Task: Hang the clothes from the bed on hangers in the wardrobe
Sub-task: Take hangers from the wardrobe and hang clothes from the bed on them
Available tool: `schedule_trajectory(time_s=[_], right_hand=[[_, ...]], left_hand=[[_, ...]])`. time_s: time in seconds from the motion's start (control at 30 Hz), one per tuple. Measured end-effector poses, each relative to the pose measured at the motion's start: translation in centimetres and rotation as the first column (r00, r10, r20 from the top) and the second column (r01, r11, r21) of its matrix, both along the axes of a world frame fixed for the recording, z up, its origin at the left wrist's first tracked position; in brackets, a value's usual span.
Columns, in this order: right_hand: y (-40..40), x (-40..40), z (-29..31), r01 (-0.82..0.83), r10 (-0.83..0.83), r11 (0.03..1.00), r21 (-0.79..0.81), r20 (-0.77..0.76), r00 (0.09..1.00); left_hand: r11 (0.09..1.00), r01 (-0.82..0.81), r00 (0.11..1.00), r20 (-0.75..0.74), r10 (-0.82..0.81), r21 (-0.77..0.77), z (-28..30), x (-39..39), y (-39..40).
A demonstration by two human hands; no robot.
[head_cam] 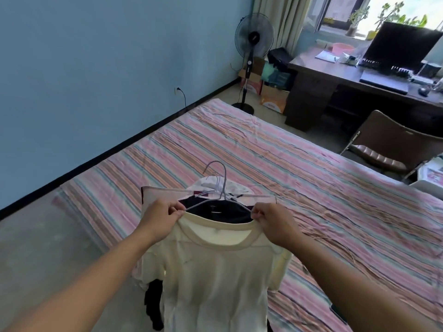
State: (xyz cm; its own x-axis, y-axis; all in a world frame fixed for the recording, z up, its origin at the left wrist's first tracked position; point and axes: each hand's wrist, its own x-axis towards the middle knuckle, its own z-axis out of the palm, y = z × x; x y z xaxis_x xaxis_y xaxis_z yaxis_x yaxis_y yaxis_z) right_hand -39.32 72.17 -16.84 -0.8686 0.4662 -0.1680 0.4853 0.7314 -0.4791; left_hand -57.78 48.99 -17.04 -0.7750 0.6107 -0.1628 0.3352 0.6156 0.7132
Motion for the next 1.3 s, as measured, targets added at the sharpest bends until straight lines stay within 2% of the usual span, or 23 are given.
schedule_trajectory(time_s=[0.27, 0.63, 0.73, 0.87, 1.0, 1.07, 1.17, 1.3], right_hand=[[5.6, -7.1, -8.9, 0.070, -0.068, 0.997, -0.025, 0.061, 0.996], [9.2, -15.0, -21.1, 0.200, -0.198, 0.980, 0.000, 0.135, 0.971], [9.4, -16.1, -24.3, 0.259, -0.258, 0.966, 0.008, 0.104, 0.960], [9.3, -16.5, -28.1, 0.214, -0.214, 0.977, 0.007, 0.018, 0.977], [8.3, -15.8, -31.2, 0.048, -0.060, 0.995, 0.090, 0.132, 0.989], [8.0, -15.4, -32.8, -0.008, -0.016, 0.990, 0.141, 0.170, 0.985], [7.8, -15.5, -34.0, -0.019, -0.018, 0.985, 0.174, 0.205, 0.979], [8.4, -15.4, -33.6, -0.087, 0.046, 0.987, 0.135, 0.284, 0.958]], left_hand=[[0.990, -0.033, 0.999, 0.003, 0.034, -0.140, -8.3, -7.7, 7.2], [0.964, -0.217, 0.976, -0.045, 0.213, -0.154, -21.7, -12.5, 12.6], [0.968, -0.216, 0.974, -0.092, 0.205, -0.130, -24.7, -13.5, 13.6], [0.974, -0.208, 0.966, -0.177, 0.190, -0.090, -28.3, -14.6, 14.3], [0.970, -0.182, 0.939, -0.322, 0.122, -0.164, -30.4, -13.9, 14.2], [0.960, -0.113, 0.937, -0.349, 0.017, -0.256, -30.8, -12.6, 13.7], [0.907, 0.049, 0.928, -0.315, -0.196, -0.419, -31.7, -11.0, 12.5], [0.805, 0.152, 0.941, -0.165, -0.295, -0.573, -31.4, -11.4, 12.8]])
